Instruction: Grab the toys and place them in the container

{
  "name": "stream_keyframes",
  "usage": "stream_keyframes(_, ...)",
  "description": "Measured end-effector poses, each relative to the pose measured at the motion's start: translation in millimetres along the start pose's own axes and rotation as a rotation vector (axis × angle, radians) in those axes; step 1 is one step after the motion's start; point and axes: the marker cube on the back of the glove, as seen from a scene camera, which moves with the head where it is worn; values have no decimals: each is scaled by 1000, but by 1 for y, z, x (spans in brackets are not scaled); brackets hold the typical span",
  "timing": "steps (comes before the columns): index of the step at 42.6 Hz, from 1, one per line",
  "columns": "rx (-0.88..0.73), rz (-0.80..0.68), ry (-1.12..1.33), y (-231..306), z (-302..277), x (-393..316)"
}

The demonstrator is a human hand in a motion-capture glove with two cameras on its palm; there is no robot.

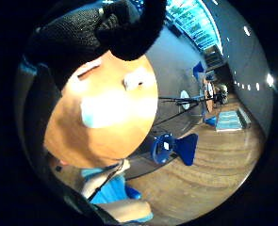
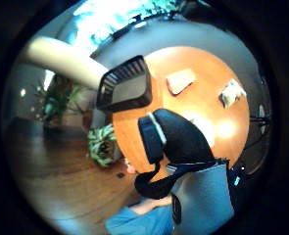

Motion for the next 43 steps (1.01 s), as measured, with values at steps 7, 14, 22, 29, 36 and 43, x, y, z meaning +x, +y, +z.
stream_keyframes(7, 2, -32, -93, -3, -8, 9)
stream_keyframes(14, 27, 83, 99, -20, -4, 69)
stream_keyframes(22, 29, 73, 24, -38, 14, 122)
stream_keyframes(29, -12, 200, -60, -60, 46, 168)
stream_keyframes(36, -61, 340, 13, -80, 101, 222)
stream_keyframes(43, -129, 378, 95, -94, 161, 253)
